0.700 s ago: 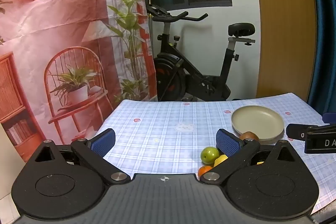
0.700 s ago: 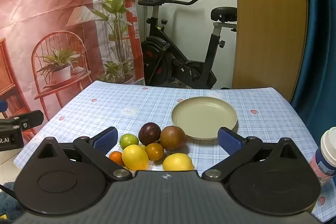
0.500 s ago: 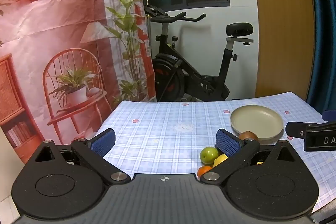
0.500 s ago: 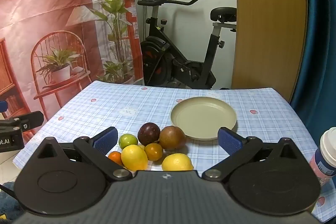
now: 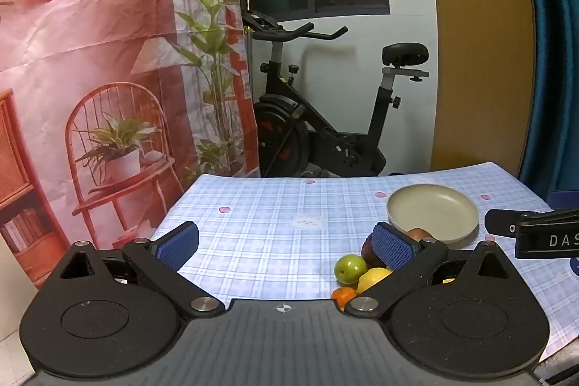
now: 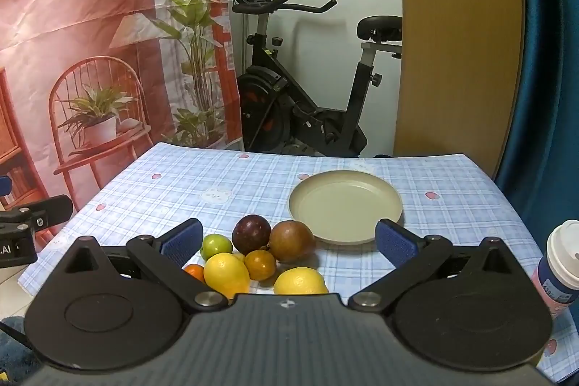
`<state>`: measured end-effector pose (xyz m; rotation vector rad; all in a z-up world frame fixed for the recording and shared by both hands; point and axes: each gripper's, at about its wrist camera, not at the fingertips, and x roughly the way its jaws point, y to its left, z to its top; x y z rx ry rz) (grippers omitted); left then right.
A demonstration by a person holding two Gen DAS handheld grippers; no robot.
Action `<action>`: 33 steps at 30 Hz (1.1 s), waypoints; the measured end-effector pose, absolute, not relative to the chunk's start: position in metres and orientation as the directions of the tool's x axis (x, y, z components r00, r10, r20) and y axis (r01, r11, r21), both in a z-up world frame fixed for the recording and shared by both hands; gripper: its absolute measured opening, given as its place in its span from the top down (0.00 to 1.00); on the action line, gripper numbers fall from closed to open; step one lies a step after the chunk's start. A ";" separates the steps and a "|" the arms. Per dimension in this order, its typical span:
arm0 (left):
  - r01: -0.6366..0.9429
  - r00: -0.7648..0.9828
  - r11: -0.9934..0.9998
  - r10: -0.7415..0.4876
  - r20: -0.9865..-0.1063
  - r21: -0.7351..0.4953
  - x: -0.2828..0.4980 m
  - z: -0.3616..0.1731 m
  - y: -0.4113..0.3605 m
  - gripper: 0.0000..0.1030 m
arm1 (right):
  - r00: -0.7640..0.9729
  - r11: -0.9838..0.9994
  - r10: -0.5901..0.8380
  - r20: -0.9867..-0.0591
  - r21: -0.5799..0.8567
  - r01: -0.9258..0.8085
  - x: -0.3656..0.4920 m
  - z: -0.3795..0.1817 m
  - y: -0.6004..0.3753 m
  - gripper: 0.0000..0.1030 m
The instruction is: Organize fruits
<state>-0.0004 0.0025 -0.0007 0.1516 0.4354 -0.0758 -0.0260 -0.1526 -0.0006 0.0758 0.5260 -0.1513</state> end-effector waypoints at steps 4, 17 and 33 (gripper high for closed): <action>0.111 0.902 0.986 -0.048 -0.429 0.122 0.001 -0.002 0.002 0.00 | 0.854 0.986 -0.126 -0.504 0.032 0.165 -0.026 0.001 -0.154 0.00; 0.114 0.901 0.988 -0.057 -0.431 0.108 0.000 -0.002 0.002 0.00 | 0.854 0.985 -0.130 -0.503 0.030 0.168 -0.026 -0.001 -0.156 0.00; 0.117 0.899 0.988 -0.060 -0.434 0.104 -0.001 -0.003 -0.001 0.00 | 0.854 0.985 -0.131 -0.503 0.029 0.169 -0.027 -0.002 -0.155 0.00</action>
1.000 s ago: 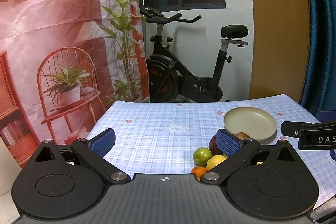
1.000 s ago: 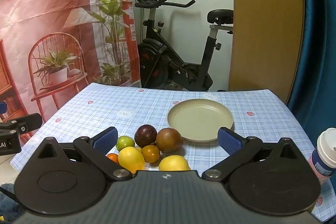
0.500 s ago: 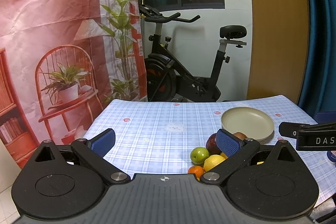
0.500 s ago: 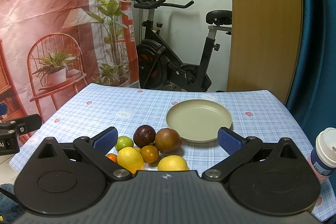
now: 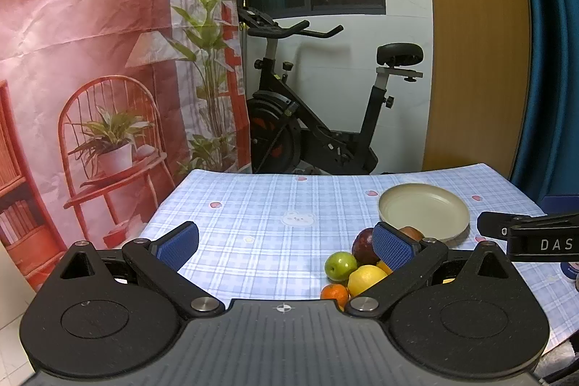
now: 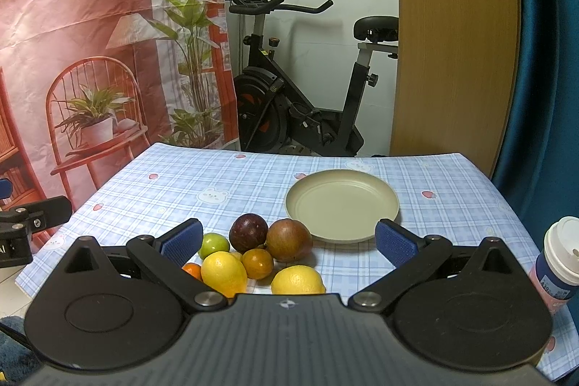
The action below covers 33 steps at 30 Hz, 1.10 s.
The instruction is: Organize fruits
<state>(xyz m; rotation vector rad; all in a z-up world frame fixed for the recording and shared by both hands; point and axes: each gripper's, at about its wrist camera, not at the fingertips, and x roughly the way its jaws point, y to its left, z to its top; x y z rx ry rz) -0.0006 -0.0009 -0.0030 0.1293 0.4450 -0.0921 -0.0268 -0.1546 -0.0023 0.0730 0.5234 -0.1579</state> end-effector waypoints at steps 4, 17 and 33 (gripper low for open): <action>0.119 0.898 0.988 -0.064 -0.435 0.102 0.000 -0.003 -0.001 0.00 | 0.855 0.985 -0.131 -0.503 0.029 0.168 -0.027 -0.002 -0.155 0.00; 0.120 0.898 0.988 -0.065 -0.435 0.099 0.000 -0.004 -0.001 0.00 | 0.855 0.985 -0.132 -0.502 0.028 0.169 -0.027 -0.003 -0.156 0.00; 0.121 0.898 0.989 -0.073 -0.435 0.085 -0.001 -0.005 0.001 0.00 | 0.854 0.985 -0.132 -0.503 0.026 0.168 -0.027 -0.004 -0.155 0.00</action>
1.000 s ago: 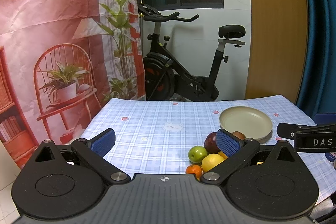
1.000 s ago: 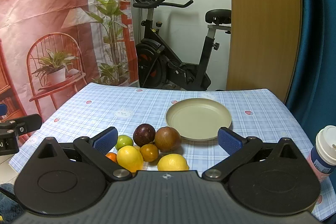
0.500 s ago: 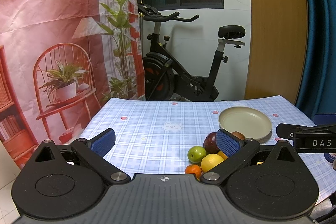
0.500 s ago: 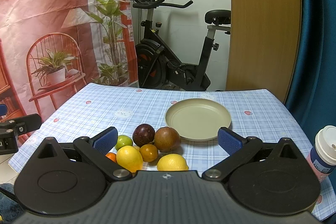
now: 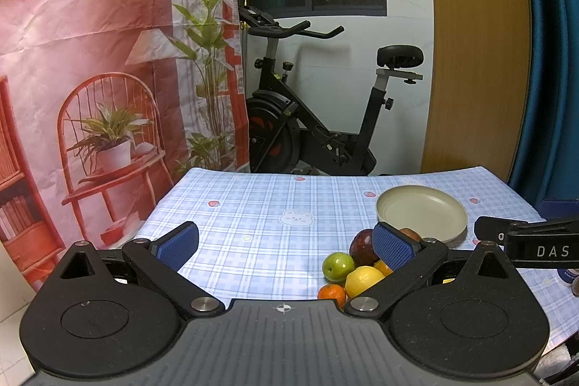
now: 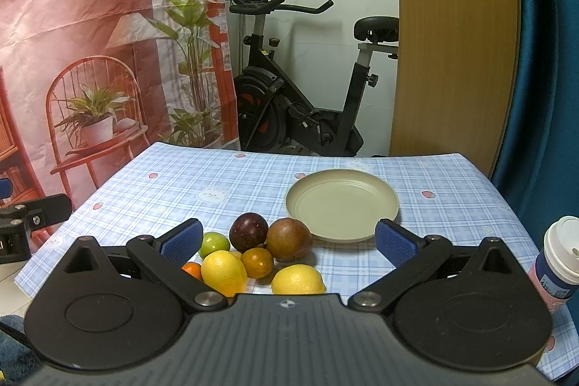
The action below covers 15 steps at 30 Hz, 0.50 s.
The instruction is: Organize fruits
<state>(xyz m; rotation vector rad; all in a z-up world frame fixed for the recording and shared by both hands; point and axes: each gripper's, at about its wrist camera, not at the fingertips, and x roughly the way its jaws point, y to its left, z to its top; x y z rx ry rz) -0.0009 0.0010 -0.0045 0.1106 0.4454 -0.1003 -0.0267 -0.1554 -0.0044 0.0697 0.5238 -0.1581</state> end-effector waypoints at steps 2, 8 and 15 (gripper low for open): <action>0.120 0.897 0.989 -0.073 -0.436 0.081 -0.001 -0.005 0.002 0.00 | 0.854 0.985 -0.133 -0.502 0.025 0.168 -0.027 -0.004 -0.156 0.00; 0.125 0.898 0.990 -0.086 -0.432 0.063 -0.001 -0.003 0.006 0.00 | 0.855 0.986 -0.134 -0.501 0.016 0.163 -0.027 -0.004 -0.152 0.00; 0.088 0.907 0.994 -0.050 -0.419 0.071 0.005 -0.003 0.008 0.00 | 0.862 0.991 -0.087 -0.499 0.043 0.124 -0.027 -0.003 -0.153 0.00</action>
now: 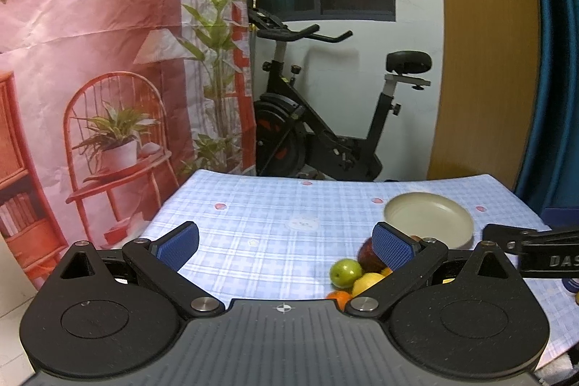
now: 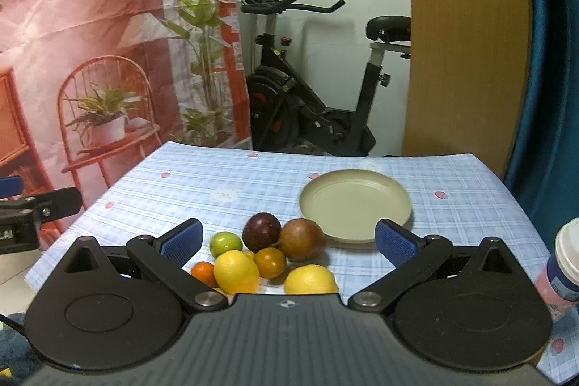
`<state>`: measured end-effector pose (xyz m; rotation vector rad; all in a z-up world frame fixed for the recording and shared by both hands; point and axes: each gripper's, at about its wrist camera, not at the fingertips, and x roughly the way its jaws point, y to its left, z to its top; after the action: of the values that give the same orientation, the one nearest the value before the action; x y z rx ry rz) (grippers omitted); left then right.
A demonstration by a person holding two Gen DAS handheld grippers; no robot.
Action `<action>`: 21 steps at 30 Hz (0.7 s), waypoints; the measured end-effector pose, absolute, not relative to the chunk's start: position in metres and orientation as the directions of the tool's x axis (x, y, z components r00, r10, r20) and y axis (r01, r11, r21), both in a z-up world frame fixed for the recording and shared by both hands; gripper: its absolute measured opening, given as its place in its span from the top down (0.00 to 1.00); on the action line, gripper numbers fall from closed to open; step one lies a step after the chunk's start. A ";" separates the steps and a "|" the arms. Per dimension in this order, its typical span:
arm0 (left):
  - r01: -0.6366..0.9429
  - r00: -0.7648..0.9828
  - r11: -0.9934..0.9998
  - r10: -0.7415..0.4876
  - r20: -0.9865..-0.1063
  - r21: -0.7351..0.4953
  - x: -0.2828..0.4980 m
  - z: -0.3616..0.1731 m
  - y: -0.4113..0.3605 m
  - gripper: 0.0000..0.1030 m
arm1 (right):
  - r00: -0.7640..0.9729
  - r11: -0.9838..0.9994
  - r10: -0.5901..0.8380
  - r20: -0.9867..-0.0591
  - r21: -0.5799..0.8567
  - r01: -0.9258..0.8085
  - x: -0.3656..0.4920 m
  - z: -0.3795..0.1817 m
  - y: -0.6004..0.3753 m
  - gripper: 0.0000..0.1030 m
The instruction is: Organize fruits
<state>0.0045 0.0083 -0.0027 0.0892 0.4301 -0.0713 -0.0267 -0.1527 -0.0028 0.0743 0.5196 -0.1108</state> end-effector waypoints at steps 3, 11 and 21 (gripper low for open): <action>0.078 0.924 0.993 -0.040 -0.379 0.086 0.008 -0.003 0.011 0.00 | 0.873 0.993 -0.083 -0.481 0.038 0.116 -0.024 0.000 -0.157 0.00; 0.134 0.928 0.990 -0.107 -0.358 0.050 0.031 -0.010 0.013 0.01 | 0.922 0.997 -0.053 -0.384 0.031 0.070 -0.002 0.003 -0.172 0.00; 0.099 0.898 0.995 -0.080 -0.433 0.021 0.075 -0.026 0.017 0.07 | 0.919 0.990 0.130 -0.372 0.106 -0.097 0.059 -0.025 -0.185 0.00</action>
<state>0.0748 0.0171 -0.0257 0.0426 0.4463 -0.0924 0.0585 -0.1848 -0.0251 0.0865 0.3879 0.1170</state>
